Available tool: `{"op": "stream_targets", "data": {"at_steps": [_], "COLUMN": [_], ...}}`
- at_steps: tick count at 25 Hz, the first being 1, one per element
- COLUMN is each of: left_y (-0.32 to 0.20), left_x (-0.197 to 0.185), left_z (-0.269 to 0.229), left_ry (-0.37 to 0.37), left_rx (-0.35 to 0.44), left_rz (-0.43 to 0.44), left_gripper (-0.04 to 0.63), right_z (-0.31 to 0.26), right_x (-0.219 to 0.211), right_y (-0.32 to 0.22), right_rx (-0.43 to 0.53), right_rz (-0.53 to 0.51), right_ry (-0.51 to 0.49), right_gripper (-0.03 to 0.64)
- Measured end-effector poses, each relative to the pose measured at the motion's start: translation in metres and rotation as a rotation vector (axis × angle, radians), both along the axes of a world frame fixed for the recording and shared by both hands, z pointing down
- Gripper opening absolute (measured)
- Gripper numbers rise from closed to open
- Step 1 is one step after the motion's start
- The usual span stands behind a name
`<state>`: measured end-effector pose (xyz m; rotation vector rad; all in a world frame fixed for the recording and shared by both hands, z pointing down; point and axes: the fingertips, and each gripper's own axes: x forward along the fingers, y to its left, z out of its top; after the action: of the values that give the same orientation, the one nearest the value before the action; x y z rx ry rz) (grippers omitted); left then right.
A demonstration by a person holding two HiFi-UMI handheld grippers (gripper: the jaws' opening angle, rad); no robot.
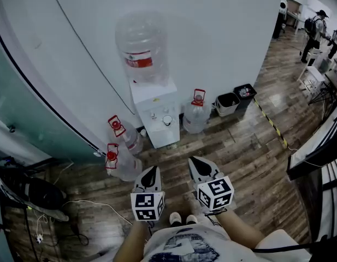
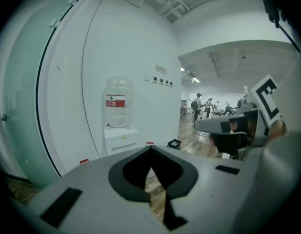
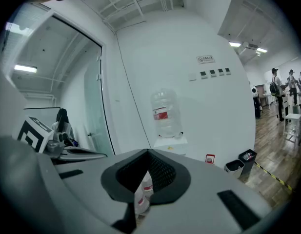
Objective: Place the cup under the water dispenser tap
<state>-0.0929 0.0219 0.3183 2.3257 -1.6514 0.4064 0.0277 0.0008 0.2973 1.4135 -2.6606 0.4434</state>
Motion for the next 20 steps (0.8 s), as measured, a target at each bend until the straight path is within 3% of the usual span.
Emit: {"op": "stream_targets", "data": {"at_steps": [6, 20], "left_y": [-0.011, -0.020], "left_x": [0.000, 0.000], "left_z": [-0.016, -0.017], "left_ry": [0.003, 0.004], "left_rx": [0.043, 0.034], "left_rz": [0.000, -0.001], "left_gripper": [0.049, 0.049], "right_z": [-0.009, -0.006], "right_x": [0.000, -0.005], "right_y": [-0.004, -0.009], "right_rx": [0.028, 0.013], "right_rz": [-0.002, -0.002], "right_ry": [0.001, 0.004], "right_gripper": [0.020, 0.020]}}
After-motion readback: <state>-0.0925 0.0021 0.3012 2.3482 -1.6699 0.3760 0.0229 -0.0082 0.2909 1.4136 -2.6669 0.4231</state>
